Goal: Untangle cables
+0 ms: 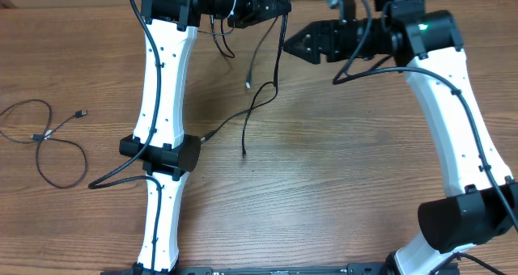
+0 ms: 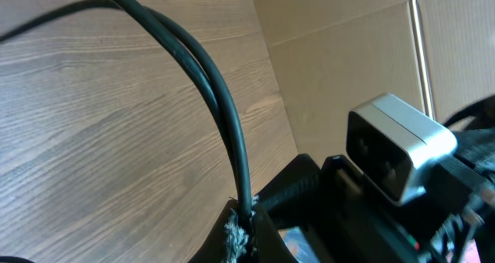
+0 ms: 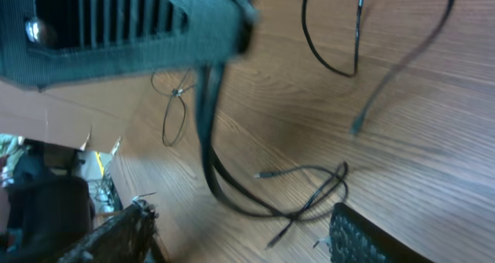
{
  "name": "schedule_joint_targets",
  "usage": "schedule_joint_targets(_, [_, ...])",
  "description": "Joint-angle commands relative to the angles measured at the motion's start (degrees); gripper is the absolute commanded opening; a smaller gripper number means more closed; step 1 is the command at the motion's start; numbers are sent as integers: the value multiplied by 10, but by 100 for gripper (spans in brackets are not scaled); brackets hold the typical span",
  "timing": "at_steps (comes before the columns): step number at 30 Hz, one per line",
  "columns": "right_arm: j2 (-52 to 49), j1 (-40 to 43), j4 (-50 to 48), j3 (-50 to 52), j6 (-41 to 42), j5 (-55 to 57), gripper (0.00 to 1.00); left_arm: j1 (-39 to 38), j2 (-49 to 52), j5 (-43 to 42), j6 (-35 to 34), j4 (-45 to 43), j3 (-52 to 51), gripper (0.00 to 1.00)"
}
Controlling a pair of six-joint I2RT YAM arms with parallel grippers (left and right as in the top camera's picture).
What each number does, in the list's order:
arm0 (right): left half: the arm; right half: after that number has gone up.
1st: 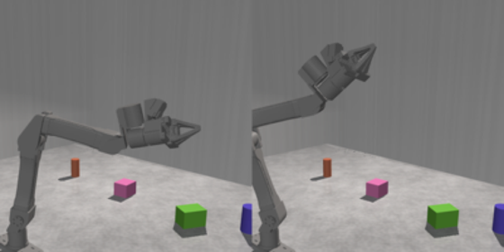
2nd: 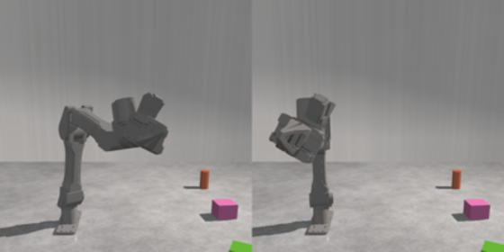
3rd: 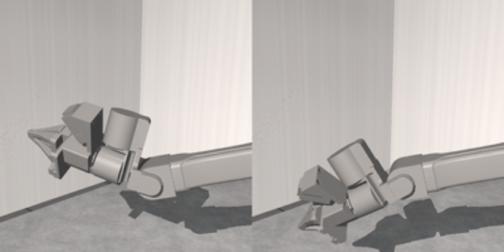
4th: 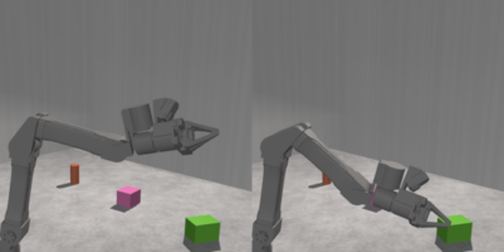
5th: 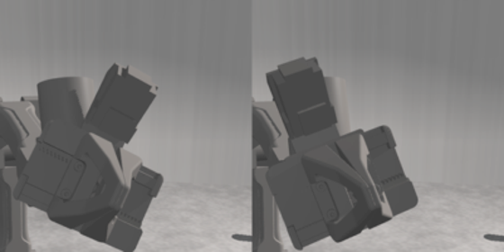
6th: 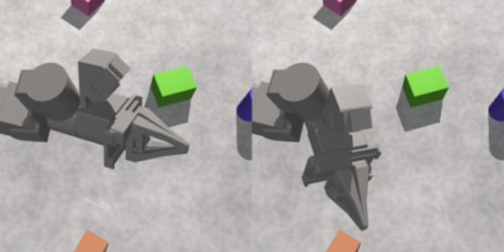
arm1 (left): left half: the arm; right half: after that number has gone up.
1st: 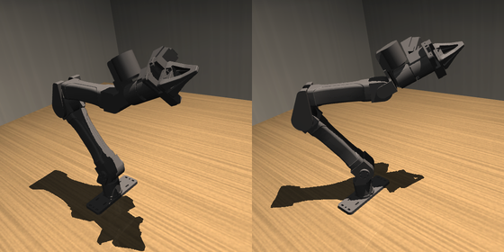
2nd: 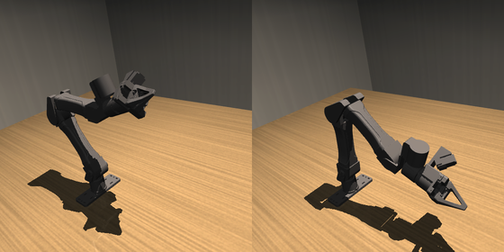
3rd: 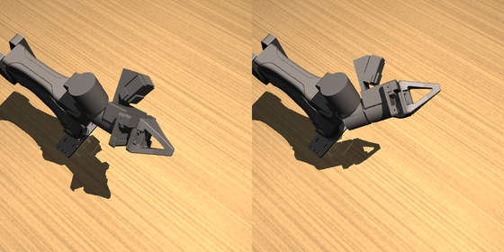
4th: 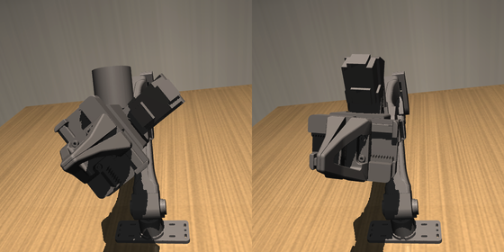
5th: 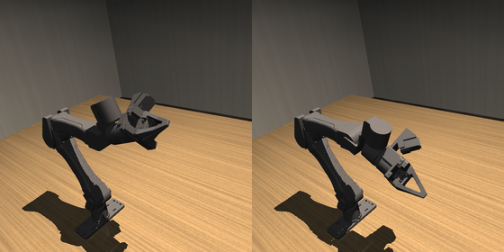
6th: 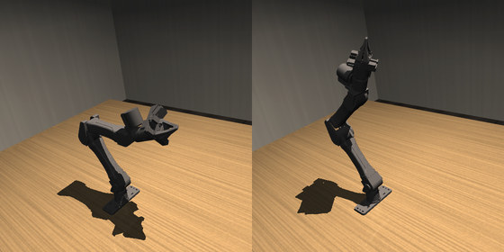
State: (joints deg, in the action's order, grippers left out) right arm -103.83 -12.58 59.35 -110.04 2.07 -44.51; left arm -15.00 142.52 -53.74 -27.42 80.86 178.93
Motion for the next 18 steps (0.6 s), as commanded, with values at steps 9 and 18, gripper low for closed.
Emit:
schedule_joint_targets(9, [-11, -24, -41, -12, 39, 29, 43, 0, -20, -36, -9, 31, 11, 4])
schedule_joint_targets(18, [-19, -28, -39, -12, 39, 51, 34, 1, -20, -48, 47, 93, 11, 4])
